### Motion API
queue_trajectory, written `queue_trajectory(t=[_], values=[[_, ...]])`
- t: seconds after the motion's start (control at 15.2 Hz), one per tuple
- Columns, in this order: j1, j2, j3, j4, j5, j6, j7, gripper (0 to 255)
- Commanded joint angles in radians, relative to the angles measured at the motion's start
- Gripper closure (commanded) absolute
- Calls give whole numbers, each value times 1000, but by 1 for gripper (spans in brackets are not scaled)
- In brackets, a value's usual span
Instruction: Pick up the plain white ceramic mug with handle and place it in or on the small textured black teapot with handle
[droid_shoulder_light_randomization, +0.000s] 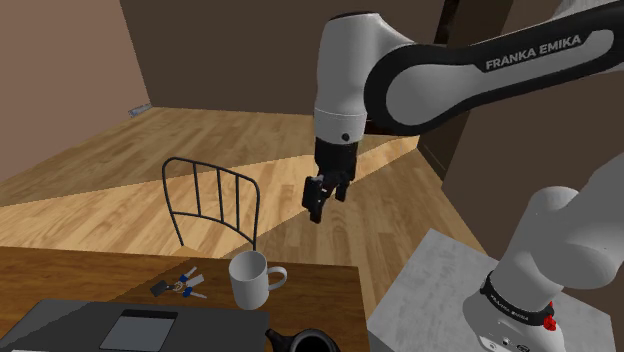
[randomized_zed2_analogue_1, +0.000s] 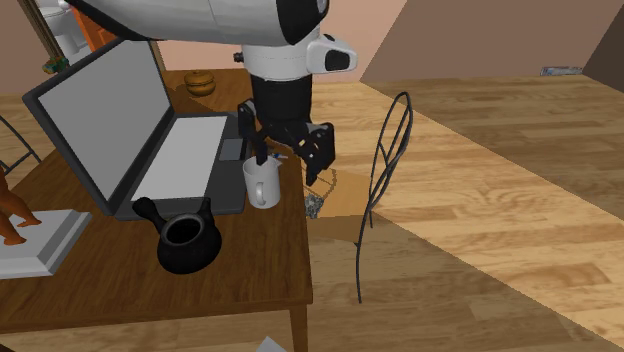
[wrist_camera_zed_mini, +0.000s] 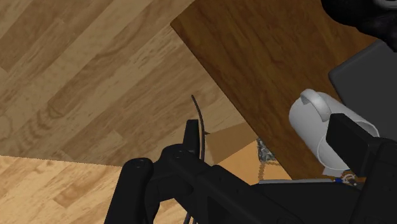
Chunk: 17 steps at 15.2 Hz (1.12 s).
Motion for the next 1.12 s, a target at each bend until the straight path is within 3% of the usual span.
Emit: queue_trajectory(t=[0.0,0.53,0.92,1.06], values=[[-1,75,41,37,-30,44,46,0],[33,399,160,241,-255,137,273,0],[150,662,154,459,-460,127,429,0],[170,697,145,482,-484,133,444,0]])
